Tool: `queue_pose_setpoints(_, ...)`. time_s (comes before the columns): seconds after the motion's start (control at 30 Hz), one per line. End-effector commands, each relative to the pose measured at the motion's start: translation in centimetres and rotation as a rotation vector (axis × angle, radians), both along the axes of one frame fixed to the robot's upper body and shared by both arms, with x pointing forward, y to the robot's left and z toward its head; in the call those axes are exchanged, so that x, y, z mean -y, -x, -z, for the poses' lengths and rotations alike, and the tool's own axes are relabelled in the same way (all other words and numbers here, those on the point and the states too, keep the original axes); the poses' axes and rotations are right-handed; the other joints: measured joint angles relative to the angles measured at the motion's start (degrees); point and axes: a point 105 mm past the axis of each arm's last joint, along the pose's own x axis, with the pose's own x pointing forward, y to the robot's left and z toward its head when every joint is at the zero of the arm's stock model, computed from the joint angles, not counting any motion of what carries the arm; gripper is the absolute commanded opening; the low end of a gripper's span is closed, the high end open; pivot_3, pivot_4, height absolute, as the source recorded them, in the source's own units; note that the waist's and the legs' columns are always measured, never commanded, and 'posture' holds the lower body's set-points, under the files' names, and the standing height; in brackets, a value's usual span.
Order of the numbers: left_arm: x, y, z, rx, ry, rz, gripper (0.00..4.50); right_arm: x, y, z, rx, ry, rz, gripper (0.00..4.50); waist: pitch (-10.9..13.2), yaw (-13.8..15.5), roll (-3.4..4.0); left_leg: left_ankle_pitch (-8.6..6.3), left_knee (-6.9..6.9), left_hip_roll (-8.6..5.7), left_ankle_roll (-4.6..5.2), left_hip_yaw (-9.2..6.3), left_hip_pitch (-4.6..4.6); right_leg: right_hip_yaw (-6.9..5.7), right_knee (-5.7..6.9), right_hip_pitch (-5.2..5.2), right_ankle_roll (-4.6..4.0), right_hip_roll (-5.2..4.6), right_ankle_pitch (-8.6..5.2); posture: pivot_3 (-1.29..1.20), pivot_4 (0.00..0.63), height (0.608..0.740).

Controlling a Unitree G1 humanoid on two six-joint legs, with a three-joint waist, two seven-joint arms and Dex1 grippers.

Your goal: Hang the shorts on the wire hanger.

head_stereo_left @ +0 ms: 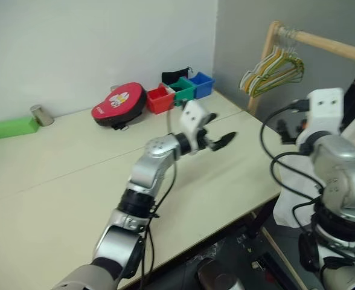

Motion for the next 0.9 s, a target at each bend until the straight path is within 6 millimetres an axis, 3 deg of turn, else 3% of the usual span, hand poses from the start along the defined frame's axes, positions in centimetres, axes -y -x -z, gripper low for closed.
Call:
queue_pose_setpoints(0.03, -4.0, 0.0, -0.3, 0.041, -0.023, -0.236, 4.5, -2.4, -1.8, 0.1, 0.12, 0.064, -0.08, 4.49, -0.02, 1.33, -0.07, 0.0, 0.0, -0.01, 0.0, 0.01, -0.02, 0.0, -0.02, 0.0, 0.01, -0.03, 0.0, -0.24, 0.03, 0.74)
queue_pose_setpoints(0.2, -10.0, 2.0, 1.6, -0.019, -0.004, -0.535, 4.5, -6.7, -4.4, 3.9, 0.083, -0.089, -0.222, 4.49, -0.17, 7.39, -0.43, -0.08, 0.07, -0.09, -0.11, 0.07, -0.12, 0.02, -0.08, -0.04, 0.14, -0.2, 0.0, -0.05, 0.013, 0.74)
queue_pose_setpoints(0.37, -13.1, 3.5, 3.4, -0.063, -0.006, -0.722, 4.5, -8.8, -5.9, 7.0, 0.04, -0.109, -0.248, 4.49, -0.17, 15.63, -0.44, -0.07, 0.08, -0.04, -0.14, -0.25, -0.17, -0.31, 0.03, -0.1, -0.15, -0.14, 0.16, 0.04, 0.012, 0.74)
queue_pose_setpoints(0.5, -14.1, 4.2, 4.8, -0.102, 0.006, -0.816, 4.5, -9.6, -6.4, 8.4, 0.021, -0.134, -0.255, 4.49, -0.23, 21.33, -0.51, -0.07, 0.13, -0.09, -0.17, -0.44, -0.41, -0.59, -0.07, -0.19, -0.22, -0.23, 0.19, 0.08, 0.015, 0.74)
queue_pose_setpoints(0.67, -14.3, 4.2, 5.4, -0.116, 0.016, -0.849, 4.5, -9.9, -6.5, 8.9, 0.022, -0.15, -0.252, 4.49, -0.25, 26.03, -0.54, 0.07, 0.14, -0.14, -0.43, -0.65, -1.01, -0.85, 0.05, -0.79, -0.41, -0.28, 0.31, 0.1, 0.016, 0.74)
queue_pose_setpoints(0.9, -14.3, 3.7, 5.5, -0.111, 0.006, -0.849, 4.5, -8.7, -6.1, 9.5, 0.013, -0.127, -0.224, 4.49, -0.26, 27.39, -0.53, 0.18, 0.12, -0.21, -0.6, -0.65, -0.96, -0.94, 0.09, -0.78, -0.7, -0.03, 0.42, 0.09, 0.017, 0.74)
